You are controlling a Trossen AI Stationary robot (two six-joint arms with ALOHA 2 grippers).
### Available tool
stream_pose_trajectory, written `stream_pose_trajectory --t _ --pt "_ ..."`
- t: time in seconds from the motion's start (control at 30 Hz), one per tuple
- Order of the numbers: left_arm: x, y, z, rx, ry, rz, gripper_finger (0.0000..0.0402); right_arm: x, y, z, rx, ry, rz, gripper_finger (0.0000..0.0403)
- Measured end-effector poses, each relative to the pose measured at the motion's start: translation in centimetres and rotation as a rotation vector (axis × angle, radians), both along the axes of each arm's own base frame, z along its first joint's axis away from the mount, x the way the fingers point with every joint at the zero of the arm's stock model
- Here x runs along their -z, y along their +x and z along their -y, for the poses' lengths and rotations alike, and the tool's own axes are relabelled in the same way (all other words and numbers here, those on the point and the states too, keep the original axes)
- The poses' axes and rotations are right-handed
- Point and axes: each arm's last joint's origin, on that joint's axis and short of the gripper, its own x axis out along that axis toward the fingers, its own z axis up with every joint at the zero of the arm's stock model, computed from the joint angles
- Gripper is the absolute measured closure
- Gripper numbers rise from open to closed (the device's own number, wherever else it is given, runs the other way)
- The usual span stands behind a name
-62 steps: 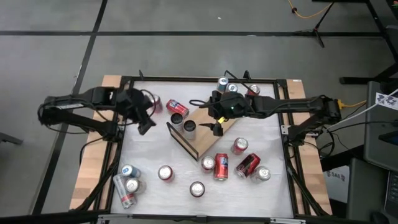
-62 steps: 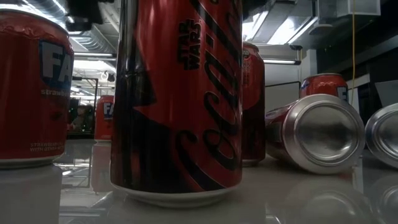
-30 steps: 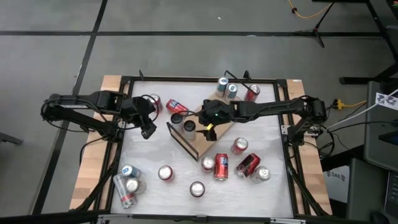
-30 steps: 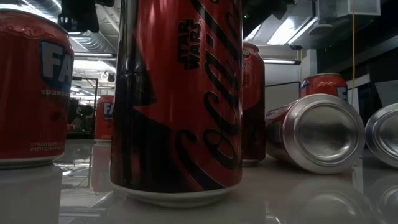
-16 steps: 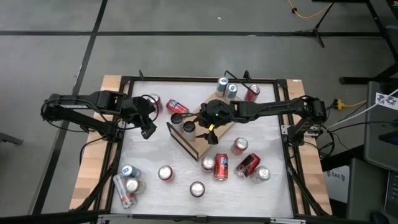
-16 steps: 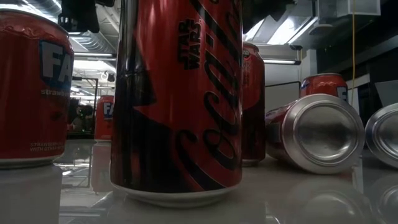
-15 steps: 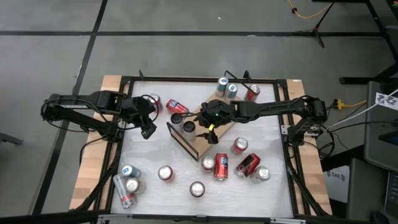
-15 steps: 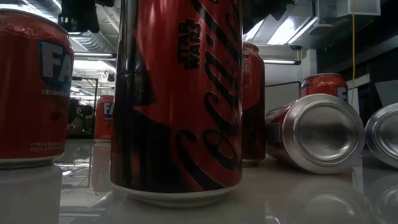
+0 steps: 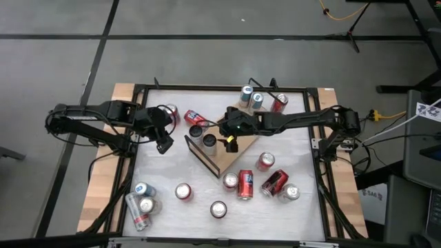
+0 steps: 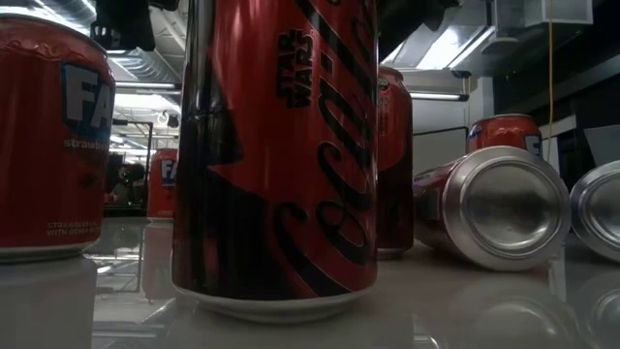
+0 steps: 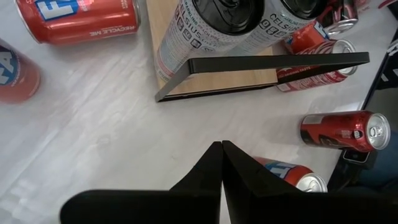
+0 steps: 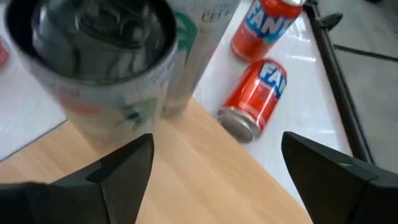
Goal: Place canned beverage on shelf
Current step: Put the white pink soda can on the shelf aligned with the other white pink soda can
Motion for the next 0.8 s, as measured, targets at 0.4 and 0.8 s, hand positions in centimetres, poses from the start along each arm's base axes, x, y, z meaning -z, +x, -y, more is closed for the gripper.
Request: stream_pose_trajectory --t 0.4,0.8 --pt "-0.1 0.15 0.0 0.0 0.0 0.019 0.0401 0.21 0.61 -0.5 -0.098 0.154 0.048 0.0061" --pt "-0.09 0.14 0.0 0.0 0.0 0.017 0.0401 0.29 0.5 -0.51 -0.101 0.173 0.032 0.0061"
